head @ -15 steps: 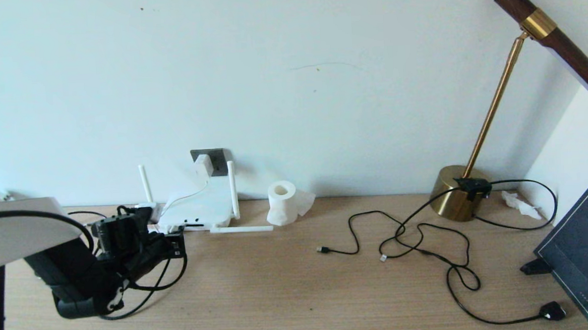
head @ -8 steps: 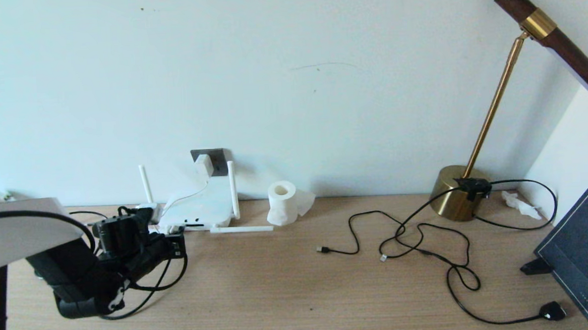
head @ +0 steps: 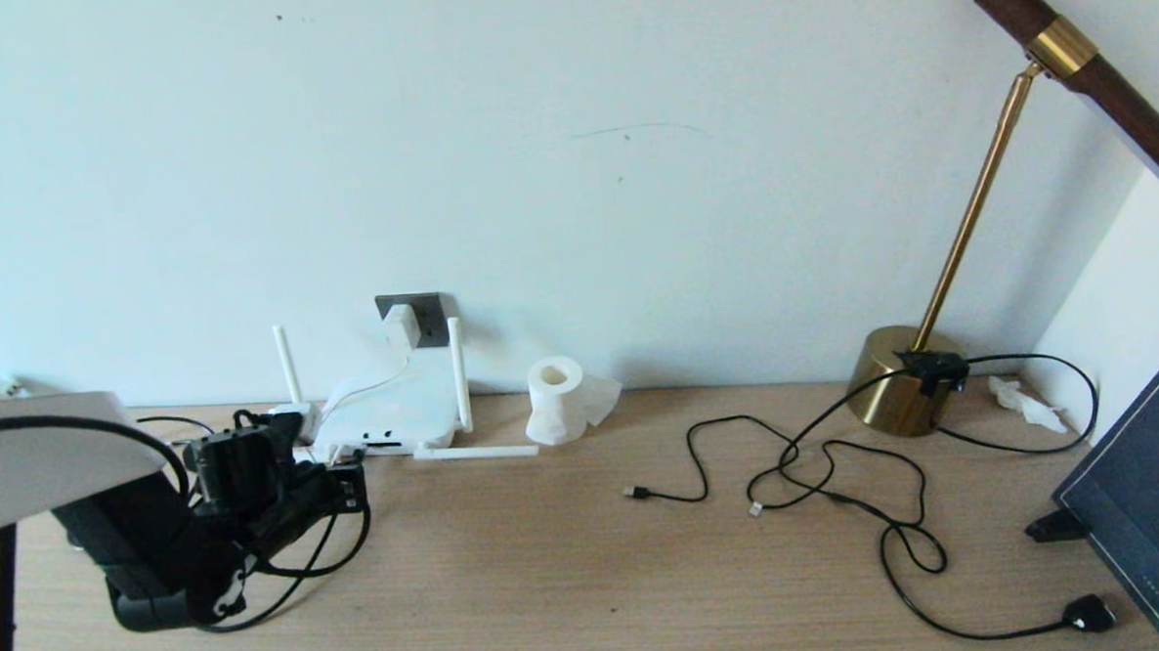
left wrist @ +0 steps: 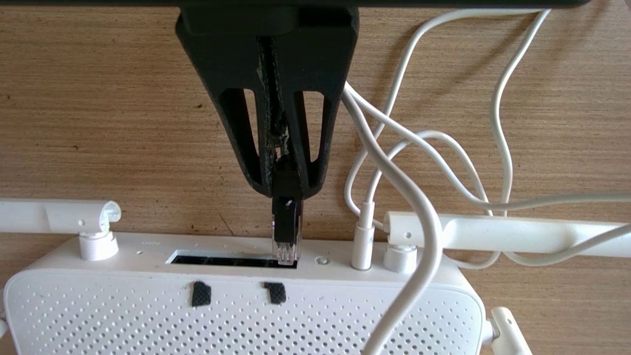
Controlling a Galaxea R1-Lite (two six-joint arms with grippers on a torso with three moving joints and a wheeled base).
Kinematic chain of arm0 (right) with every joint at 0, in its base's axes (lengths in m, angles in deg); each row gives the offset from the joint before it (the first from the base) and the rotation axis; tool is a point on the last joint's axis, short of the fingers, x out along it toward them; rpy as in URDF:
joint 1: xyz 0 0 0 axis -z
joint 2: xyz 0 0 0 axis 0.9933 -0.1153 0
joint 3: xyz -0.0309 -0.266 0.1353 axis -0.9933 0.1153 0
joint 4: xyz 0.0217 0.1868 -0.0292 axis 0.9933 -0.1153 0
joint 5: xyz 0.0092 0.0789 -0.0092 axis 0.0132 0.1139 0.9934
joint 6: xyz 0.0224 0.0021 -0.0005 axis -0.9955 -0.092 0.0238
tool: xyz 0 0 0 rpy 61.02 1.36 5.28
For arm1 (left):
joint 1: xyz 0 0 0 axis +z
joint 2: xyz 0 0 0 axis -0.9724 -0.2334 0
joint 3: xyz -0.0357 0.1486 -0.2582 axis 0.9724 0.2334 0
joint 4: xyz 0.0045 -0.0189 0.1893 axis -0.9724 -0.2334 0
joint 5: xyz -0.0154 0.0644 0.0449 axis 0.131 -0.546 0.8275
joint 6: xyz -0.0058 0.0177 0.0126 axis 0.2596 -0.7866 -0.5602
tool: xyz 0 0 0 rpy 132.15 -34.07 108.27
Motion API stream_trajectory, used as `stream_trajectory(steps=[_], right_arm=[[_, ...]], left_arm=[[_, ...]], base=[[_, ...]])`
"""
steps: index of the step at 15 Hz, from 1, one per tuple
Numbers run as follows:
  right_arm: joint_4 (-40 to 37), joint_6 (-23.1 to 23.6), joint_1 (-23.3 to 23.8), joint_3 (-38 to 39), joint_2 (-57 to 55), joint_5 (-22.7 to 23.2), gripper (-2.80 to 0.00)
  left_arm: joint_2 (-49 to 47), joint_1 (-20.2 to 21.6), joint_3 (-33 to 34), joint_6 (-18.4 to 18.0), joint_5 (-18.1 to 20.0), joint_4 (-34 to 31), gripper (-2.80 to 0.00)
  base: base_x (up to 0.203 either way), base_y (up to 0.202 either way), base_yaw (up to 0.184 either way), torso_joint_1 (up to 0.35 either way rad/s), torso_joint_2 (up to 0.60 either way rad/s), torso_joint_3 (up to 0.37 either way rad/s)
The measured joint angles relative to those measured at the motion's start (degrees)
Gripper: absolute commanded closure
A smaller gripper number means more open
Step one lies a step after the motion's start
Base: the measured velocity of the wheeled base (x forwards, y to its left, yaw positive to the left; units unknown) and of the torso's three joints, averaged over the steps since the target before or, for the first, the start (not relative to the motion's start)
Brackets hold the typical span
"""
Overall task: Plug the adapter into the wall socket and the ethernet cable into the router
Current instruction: Plug cable into router interface
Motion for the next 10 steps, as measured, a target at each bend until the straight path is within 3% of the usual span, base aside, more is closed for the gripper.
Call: stream_trajectory(steps=[10], right_arm=[[0.0, 0.0, 0.0, 0.0, 0.0, 0.0, -2.8]], left_arm=[[0.2, -0.3, 0.2, -0.1, -0.1, 0.0, 0.0]], base=[[0.0, 0.0, 0.0, 0.0, 0.0, 0.0]])
